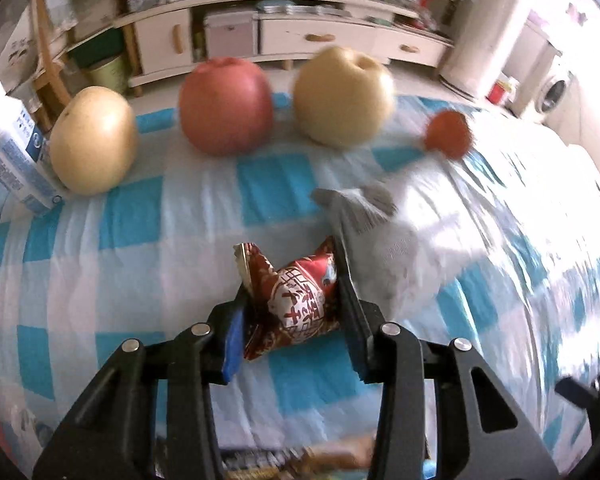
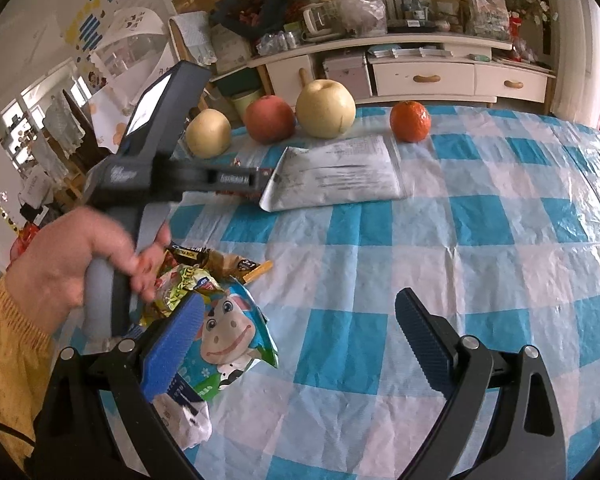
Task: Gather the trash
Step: 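Close the left tool on the red candy wrapper and lift it, then grasp the white printed paper packet with the right tool while the left holds the red candy, then carry the candy with the left tool and packet with the right into the pink bucket, release, then move both open tools back over the table toward the remaining snack bags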
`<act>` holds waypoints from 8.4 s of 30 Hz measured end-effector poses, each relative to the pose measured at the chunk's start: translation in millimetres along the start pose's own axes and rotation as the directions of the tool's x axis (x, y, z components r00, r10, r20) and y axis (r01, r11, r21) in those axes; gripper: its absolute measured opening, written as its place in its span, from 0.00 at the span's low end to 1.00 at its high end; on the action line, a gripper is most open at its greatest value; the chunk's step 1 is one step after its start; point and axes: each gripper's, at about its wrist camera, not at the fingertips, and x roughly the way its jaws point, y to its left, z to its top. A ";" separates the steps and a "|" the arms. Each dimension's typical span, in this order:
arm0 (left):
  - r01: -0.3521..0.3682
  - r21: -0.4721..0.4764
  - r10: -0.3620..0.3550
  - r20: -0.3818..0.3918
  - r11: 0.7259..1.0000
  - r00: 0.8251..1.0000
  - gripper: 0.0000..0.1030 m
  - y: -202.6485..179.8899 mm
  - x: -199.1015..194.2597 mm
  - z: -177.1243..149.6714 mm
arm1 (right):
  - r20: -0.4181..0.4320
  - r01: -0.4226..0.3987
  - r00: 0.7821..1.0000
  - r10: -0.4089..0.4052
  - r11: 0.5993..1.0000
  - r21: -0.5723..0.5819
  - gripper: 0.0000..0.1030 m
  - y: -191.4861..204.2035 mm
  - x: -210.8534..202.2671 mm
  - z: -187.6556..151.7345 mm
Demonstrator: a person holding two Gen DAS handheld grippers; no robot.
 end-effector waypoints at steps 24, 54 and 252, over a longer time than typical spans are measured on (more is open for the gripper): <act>0.154 -0.129 -0.125 0.208 0.980 0.970 0.33 41.7 -130.9 -90.5 | -0.286 -0.337 0.926 0.247 0.881 -0.332 0.92 91.5 16.7 -57.4; -0.011 0.209 -0.042 0.247 0.978 0.968 0.76 76.5 -135.7 -194.0 | -0.289 -0.254 0.953 0.090 0.759 -0.599 0.92 149.8 24.4 -112.4; -0.272 -0.319 0.402 0.479 0.908 0.780 0.89 177.0 -246.4 -217.4 | 0.215 -0.001 0.975 0.055 0.970 -0.242 0.92 215.4 -40.4 -69.8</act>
